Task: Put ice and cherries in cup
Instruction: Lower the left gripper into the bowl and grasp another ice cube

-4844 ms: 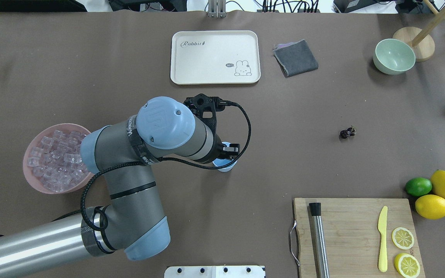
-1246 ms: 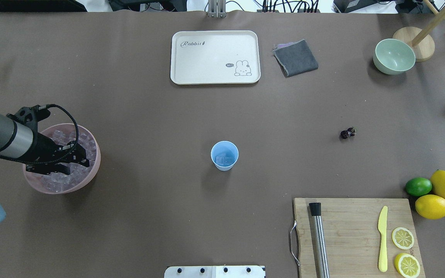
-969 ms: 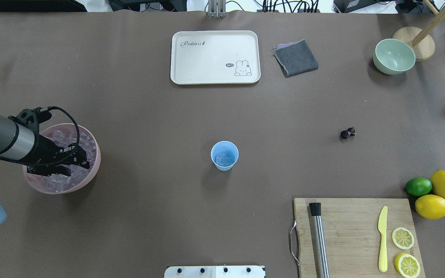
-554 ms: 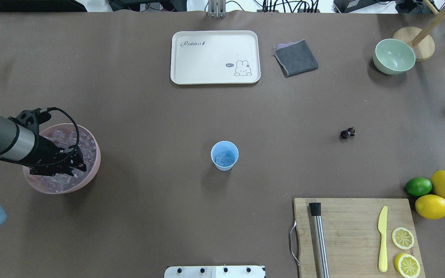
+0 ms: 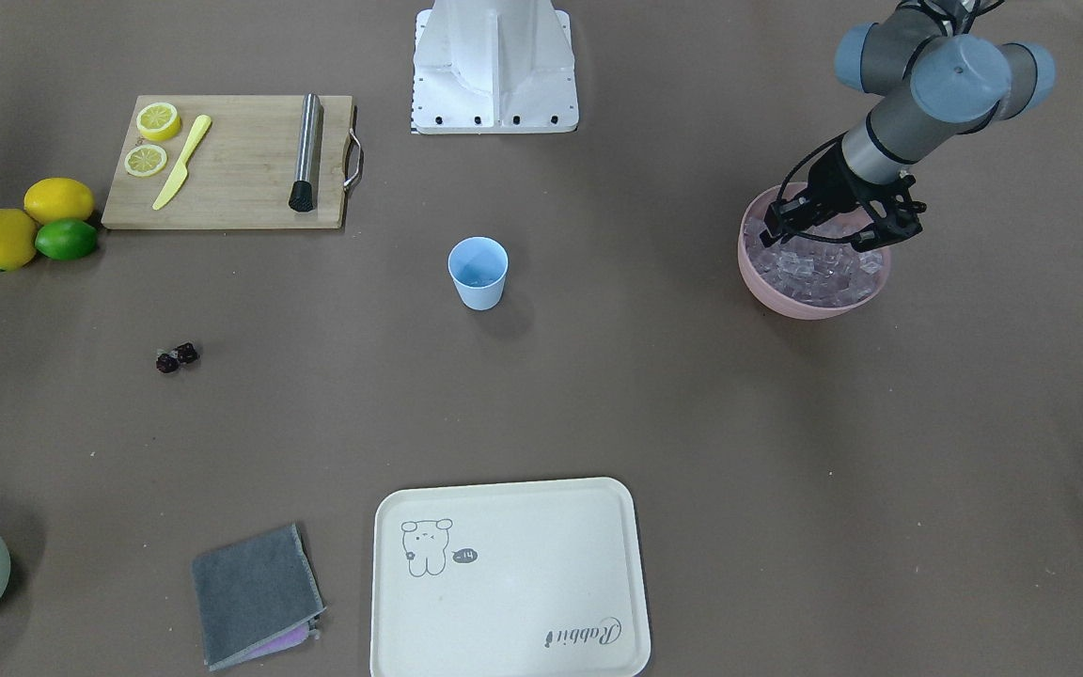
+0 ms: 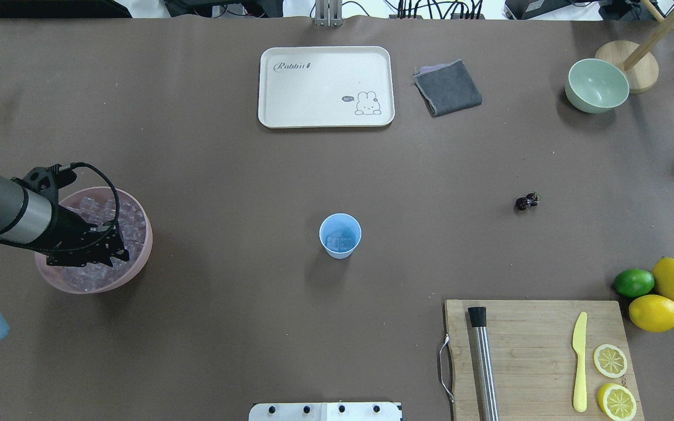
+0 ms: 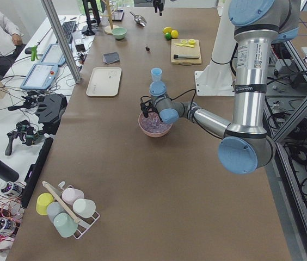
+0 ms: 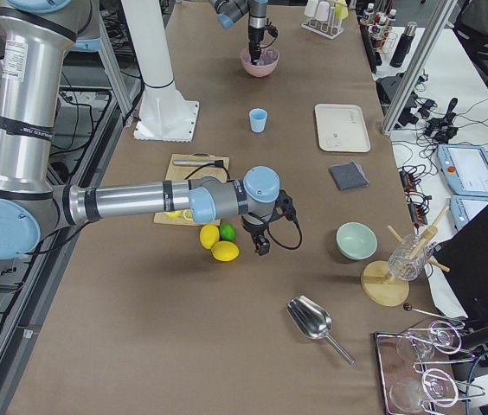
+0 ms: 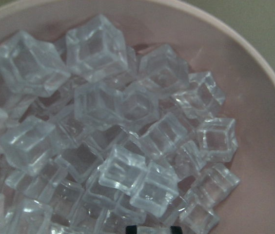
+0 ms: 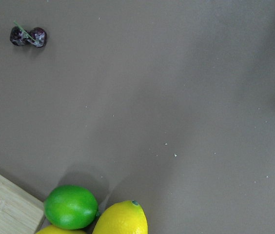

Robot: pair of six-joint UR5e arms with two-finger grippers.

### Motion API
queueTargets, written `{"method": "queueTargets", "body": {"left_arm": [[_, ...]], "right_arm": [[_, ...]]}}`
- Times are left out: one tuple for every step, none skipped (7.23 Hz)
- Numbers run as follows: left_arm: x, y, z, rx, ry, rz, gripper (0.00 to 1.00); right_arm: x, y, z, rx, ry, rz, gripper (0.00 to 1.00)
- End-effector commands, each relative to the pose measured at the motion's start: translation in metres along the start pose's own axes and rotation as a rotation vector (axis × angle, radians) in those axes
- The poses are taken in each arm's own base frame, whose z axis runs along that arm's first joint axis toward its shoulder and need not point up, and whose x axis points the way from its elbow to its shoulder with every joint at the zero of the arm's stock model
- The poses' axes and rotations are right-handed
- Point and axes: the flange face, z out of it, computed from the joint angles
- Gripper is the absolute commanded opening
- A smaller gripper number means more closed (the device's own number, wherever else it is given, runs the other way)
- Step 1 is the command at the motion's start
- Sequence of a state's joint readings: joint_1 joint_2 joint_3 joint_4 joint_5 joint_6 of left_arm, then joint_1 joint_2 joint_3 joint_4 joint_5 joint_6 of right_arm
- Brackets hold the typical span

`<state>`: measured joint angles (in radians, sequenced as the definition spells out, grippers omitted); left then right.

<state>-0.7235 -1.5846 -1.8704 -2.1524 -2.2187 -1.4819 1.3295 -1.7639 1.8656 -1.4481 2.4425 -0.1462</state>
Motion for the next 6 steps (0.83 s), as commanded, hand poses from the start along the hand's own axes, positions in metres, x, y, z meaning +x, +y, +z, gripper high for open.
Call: {"method": "queueTargets", "body": {"left_arm": [[0.02,0.006,-0.04,-0.03,0.054,0.004,0.0],[0.048,0.005,-0.048,-0.023,0.093,0.031,0.0],[0.102,0.005,-0.054,-0.021,0.119,0.031,0.0],[0.162,0.007,-0.061,-0.02,0.133,-0.006,0.0],[0.201,0.012,-0.058,-0.012,0.141,-0.02,0.0],[0.222,0.02,-0.045,0.007,0.142,-0.016,0.0]], "right_arm": [[-0.01,-0.012,-0.01,0.025,0.006,0.029,1.0],[-0.02,-0.034,-0.02,0.053,0.01,0.015,1.0],[-0.025,-0.047,-0.026,0.069,0.009,0.009,1.0],[-0.035,-0.064,-0.029,0.08,0.005,0.033,1.0],[-0.049,-0.079,-0.023,0.075,-0.004,0.04,1.0],[-0.059,-0.09,-0.023,0.077,-0.013,0.051,1.0]]}}
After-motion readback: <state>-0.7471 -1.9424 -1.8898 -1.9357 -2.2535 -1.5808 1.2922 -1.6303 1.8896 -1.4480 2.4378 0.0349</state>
